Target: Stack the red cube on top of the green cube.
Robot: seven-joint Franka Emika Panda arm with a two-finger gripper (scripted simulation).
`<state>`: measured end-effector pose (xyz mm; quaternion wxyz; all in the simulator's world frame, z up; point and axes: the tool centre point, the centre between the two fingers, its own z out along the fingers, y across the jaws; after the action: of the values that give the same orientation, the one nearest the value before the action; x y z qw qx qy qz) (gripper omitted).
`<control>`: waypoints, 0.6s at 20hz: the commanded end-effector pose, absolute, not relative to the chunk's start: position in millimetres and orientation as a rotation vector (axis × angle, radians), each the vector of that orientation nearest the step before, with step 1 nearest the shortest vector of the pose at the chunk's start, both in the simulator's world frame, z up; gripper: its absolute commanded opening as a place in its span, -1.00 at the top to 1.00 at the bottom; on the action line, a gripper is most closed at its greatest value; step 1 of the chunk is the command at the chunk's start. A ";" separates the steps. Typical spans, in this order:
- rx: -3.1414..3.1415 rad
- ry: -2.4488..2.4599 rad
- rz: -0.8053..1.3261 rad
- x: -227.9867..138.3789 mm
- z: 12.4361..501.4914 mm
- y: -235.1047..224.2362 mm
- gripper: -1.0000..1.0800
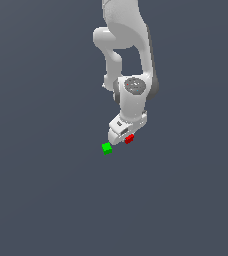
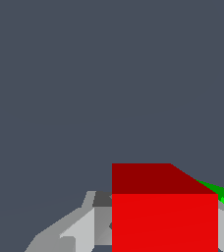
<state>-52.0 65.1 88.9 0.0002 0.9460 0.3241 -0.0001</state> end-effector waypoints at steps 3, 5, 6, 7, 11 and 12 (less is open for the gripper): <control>2.971 1.018 0.001 -42.7 78.7 17.1 1.00; 2.971 1.018 0.001 -39.0 75.1 0.7 1.00; 2.971 1.018 0.001 -37.3 73.5 -6.4 1.00; 2.971 1.018 0.001 -35.8 72.1 -12.8 1.00; 2.972 1.017 0.000 -31.1 67.6 -31.1 1.00; 2.972 1.017 0.000 -30.2 67.0 -33.8 1.00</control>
<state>-32.2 -29.0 67.9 0.0002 0.9464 0.3229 -0.0006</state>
